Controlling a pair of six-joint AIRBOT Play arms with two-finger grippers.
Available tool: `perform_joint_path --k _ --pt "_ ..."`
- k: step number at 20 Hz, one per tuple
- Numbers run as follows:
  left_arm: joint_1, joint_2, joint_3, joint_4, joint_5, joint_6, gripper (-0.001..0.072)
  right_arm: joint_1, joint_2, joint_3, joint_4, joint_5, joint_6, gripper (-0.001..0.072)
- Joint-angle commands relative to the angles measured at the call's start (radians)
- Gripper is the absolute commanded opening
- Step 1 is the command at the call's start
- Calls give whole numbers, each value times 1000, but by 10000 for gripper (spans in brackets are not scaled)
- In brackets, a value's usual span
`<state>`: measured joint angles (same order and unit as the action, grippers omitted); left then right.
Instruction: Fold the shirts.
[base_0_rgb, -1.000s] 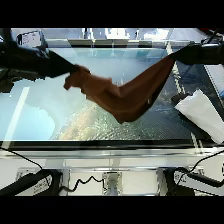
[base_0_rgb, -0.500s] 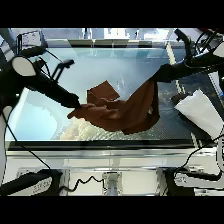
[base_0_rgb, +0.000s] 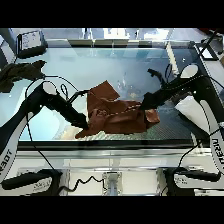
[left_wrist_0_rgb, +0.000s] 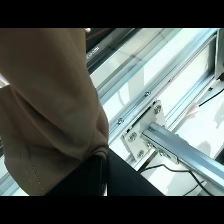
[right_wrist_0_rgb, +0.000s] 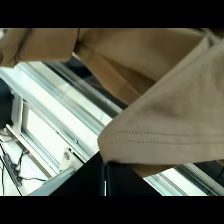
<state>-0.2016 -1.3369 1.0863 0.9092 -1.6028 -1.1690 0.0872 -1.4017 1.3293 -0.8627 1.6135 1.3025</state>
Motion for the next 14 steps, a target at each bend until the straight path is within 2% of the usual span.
perform_joint_path --k 1,2,4,5,8,10,12,14 --pt "1 -4 -23 -61 186 51 13 77 9 -64 -37 -135 -74 24" --pt "2 -4 2 -55 293 42 13 96 12 -46 -84 -196 -72 24" --pt "5 -6 98 -16 525 -66 11 95 11 24 -119 -247 -68 24" --pt "12 -16 173 -8 569 -102 11 77 11 72 -108 -269 -61 23" --pt "35 -52 550 32 523 -147 10 7 18 291 -59 -326 -61 23" --pt "47 -52 878 204 532 -236 10 -23 48 508 -161 -359 -41 23" --pt "76 -34 1205 278 465 -249 10 -46 109 731 -303 -346 -42 23" --pt "108 84 1261 274 447 -237 11 -53 220 842 -360 -344 -56 23"
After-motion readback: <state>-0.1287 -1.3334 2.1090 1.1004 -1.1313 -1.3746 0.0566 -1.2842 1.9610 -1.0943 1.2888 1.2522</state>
